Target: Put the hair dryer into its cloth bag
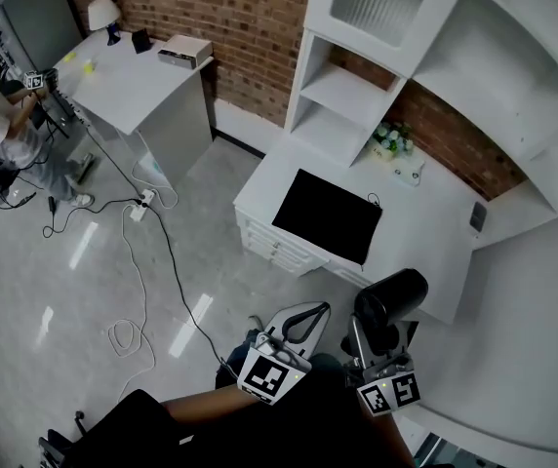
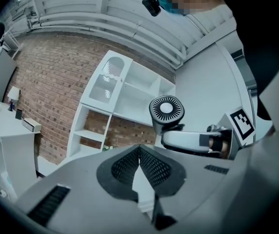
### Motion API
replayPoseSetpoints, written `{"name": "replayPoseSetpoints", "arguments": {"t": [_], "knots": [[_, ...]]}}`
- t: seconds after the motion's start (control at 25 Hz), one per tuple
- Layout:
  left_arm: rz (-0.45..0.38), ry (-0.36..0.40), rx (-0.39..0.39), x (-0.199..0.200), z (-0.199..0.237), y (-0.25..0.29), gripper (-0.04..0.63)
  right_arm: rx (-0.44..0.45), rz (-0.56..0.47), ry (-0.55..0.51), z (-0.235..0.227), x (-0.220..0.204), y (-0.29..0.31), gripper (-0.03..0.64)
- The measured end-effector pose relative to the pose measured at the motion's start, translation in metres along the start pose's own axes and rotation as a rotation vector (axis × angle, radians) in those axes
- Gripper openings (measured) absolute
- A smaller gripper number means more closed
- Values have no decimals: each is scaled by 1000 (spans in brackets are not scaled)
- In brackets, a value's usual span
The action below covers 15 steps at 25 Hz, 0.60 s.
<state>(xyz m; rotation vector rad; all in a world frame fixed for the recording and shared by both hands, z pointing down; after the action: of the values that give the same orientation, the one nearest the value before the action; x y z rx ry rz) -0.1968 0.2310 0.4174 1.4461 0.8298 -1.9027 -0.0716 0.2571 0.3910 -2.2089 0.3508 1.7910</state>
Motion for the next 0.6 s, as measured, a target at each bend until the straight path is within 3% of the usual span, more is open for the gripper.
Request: {"name": "replayPoseSetpoints", "arguments": {"t": [0.24,0.6], "knots": [[31,-14,-10,-15,33,14,17,-51,-11,-1,-8,-10,15,236],[72,-8,-16,-39,46,86,17,-124,7,23,-76,-25,23,236]]}}
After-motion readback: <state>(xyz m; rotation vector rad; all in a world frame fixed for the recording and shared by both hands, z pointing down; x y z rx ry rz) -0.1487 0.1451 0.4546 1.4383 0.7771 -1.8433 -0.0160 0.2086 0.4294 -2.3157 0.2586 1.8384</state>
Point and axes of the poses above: the fingertips, and each gripper's own axes: y forward along the fingers, z to its left, x out of its top, the point moved 5 cm from there along -y, backward along the fingers, and after that the axes turned 6 degrees about -z, right-handed, at the moved point
